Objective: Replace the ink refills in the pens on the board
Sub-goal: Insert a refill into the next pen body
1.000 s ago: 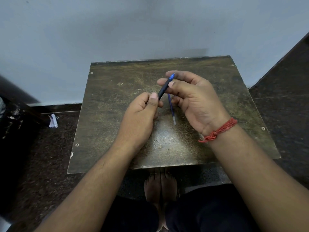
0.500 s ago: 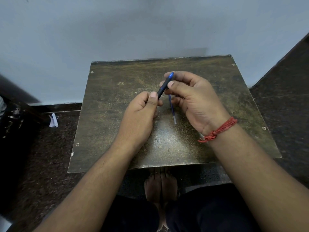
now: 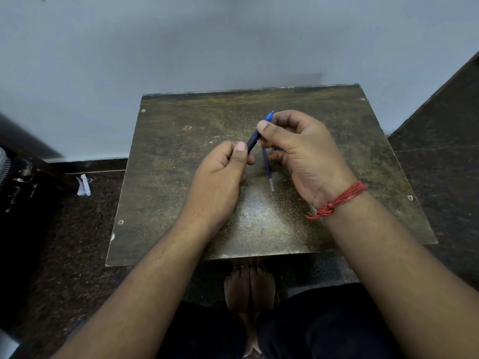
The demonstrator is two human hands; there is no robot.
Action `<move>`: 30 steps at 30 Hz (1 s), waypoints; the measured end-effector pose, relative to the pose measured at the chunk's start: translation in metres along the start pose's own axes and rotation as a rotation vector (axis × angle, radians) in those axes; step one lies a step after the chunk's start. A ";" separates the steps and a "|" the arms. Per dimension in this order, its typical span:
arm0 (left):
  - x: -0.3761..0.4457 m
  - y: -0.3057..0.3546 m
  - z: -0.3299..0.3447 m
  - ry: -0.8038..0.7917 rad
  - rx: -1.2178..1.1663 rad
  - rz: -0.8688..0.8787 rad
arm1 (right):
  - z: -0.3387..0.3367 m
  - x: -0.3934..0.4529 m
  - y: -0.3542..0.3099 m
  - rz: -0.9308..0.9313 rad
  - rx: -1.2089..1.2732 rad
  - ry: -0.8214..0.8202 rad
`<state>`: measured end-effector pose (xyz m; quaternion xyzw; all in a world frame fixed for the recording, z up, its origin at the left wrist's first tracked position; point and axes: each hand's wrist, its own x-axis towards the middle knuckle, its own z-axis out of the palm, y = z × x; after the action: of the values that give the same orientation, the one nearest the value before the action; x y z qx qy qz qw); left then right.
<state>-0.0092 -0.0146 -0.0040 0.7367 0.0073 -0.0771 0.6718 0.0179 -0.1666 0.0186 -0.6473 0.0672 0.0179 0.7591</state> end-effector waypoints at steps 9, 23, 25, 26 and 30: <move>0.000 0.001 0.000 0.004 -0.013 0.003 | -0.001 -0.001 -0.005 -0.010 0.054 -0.062; 0.000 0.001 0.000 0.004 -0.003 0.003 | 0.000 -0.001 -0.003 -0.024 0.006 -0.003; 0.000 0.001 -0.001 0.005 -0.004 0.002 | 0.000 -0.001 -0.005 -0.011 0.049 -0.017; 0.000 0.001 -0.001 0.004 -0.003 0.002 | 0.000 -0.002 -0.006 -0.004 0.070 -0.025; 0.000 0.000 0.000 -0.001 -0.010 0.000 | 0.000 -0.003 -0.008 0.020 0.106 -0.034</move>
<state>-0.0093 -0.0142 -0.0035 0.7333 0.0071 -0.0773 0.6755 0.0155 -0.1678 0.0268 -0.6050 0.0616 0.0328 0.7932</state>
